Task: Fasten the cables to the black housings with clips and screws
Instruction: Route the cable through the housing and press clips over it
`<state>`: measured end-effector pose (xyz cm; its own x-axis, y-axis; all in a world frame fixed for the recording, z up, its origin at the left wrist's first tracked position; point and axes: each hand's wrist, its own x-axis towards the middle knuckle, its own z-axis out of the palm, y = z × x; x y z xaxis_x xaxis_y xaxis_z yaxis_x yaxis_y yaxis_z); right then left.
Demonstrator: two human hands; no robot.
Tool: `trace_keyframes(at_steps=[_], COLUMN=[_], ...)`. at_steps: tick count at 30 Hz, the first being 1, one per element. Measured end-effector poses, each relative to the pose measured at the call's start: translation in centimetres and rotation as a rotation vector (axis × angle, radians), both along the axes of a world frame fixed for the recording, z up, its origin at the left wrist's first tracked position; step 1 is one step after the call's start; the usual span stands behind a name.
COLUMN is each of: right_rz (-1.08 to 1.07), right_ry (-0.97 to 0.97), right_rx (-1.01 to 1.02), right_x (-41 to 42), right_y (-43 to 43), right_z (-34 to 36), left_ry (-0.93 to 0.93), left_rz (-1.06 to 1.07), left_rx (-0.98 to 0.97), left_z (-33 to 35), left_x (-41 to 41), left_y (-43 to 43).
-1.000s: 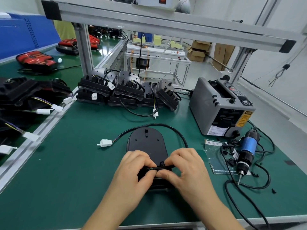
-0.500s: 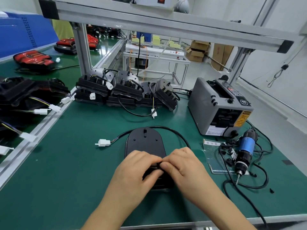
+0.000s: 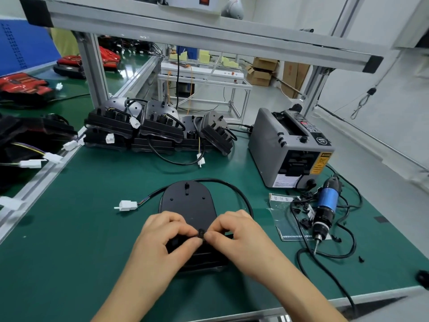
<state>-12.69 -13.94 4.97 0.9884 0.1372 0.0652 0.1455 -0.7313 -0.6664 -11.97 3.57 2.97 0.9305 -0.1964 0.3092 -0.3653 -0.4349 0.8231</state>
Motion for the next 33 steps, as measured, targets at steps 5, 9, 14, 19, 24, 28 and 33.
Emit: trace_keyframes(at_steps=[5, 9, 14, 19, 24, 28, 33], right_rz=[0.0, 0.006, -0.084, -0.513, -0.493, -0.466, -0.441], right_ry=[0.066, 0.073, 0.009, 0.065, 0.197, 0.171, 0.161], right_rx=[0.086, 0.091, -0.003, -0.603, -0.961, -1.018, -1.176], right_x=[-0.1, -0.1, 0.6, 2.7, 4.5, 5.1, 5.7], right_y=[-0.1, -0.1, -3.8, -13.1, -17.0, -17.5, -17.6], right_z=[0.1, 0.2, 2.5, 3.9, 1.8, 0.3, -0.4], left_ry=[0.064, 0.087, 0.136, 0.138, 0.14, 0.137, 0.135], left_rz=[0.013, 0.034, 0.031, 0.027, 0.025, 0.026, 0.025], left_rx=[0.01, -0.027, -0.062, -0.046, -0.049, -0.044, -0.042], left_z=[0.2, 0.1, 0.2, 0.4, 0.3, 0.3, 0.3], left_x=[0.1, 0.0, 0.0, 0.0, 0.0, 0.0, 0.0], left_y=[-0.5, -0.7, -0.8, -0.8, -0.7, -0.7, -0.7])
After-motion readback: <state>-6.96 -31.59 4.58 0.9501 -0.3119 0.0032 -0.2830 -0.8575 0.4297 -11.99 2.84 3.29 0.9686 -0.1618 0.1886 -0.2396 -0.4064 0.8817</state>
